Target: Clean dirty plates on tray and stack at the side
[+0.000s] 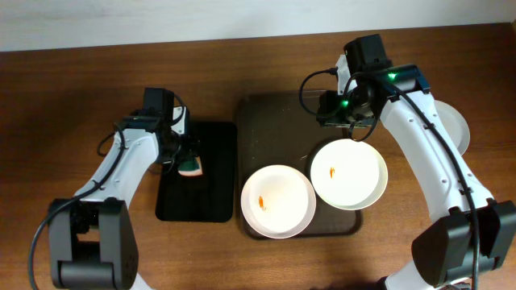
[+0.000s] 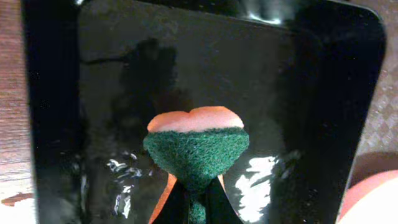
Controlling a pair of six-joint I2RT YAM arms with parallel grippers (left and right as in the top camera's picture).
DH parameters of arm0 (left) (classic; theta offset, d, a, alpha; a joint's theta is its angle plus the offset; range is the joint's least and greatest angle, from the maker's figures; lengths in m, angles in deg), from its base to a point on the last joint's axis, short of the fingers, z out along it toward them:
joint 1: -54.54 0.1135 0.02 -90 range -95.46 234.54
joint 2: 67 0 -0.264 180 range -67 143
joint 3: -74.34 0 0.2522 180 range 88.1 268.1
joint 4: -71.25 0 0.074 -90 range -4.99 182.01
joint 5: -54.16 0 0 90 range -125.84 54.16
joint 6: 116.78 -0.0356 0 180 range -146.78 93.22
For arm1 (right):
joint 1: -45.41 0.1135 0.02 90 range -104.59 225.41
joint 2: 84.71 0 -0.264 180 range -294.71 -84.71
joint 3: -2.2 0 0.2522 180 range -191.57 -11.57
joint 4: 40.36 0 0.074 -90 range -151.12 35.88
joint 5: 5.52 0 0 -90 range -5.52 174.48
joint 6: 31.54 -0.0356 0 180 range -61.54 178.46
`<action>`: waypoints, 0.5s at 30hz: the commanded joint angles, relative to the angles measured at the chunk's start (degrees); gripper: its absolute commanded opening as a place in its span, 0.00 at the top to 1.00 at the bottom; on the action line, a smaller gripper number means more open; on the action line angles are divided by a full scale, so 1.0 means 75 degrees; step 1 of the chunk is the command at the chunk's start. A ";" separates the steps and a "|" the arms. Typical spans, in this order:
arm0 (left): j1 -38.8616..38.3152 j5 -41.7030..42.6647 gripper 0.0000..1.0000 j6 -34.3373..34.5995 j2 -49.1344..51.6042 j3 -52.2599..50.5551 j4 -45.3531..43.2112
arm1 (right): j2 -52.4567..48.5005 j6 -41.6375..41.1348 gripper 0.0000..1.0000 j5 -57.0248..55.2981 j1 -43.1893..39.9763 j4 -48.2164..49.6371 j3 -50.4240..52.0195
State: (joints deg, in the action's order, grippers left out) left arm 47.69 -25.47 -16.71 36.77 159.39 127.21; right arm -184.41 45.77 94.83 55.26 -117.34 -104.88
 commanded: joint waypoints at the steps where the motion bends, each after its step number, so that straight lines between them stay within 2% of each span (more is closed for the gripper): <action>1: -0.0224 0.0157 1.00 -0.0102 0.0189 -0.0624 -0.0460 | -0.0061 0.0003 0.46 -0.0070 0.0038 0.0023 0.0006; 4: -0.0466 -0.0344 1.00 -0.0099 0.0574 -0.1183 -0.1172 | -0.0061 0.0038 0.45 -0.0070 0.0038 -0.0044 0.0006; 6: -0.0571 -0.0976 1.00 -0.0099 0.0810 -0.1256 -0.1215 | -0.0079 0.0038 0.44 -0.0076 0.0035 -0.0256 0.0015; 10: -0.0565 -0.1099 1.00 -0.0096 0.0764 -0.0895 -0.0994 | -0.0332 -0.0434 0.45 -0.1282 -0.0015 -0.1008 0.0152; 13: -0.0565 -0.1105 1.00 -0.0099 0.0530 -0.0166 -0.0152 | -0.0609 -0.0525 0.54 -0.0816 0.0009 -0.0807 0.0729; 15: -0.0565 -0.1105 1.00 -0.0099 0.0329 0.0032 0.0017 | -0.0857 -0.0927 0.78 -0.0810 0.0052 -0.0283 0.1306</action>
State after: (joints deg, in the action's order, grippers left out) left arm 43.30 -31.76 -16.74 40.48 156.44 126.07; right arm -188.21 42.23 89.23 55.21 -121.97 -99.48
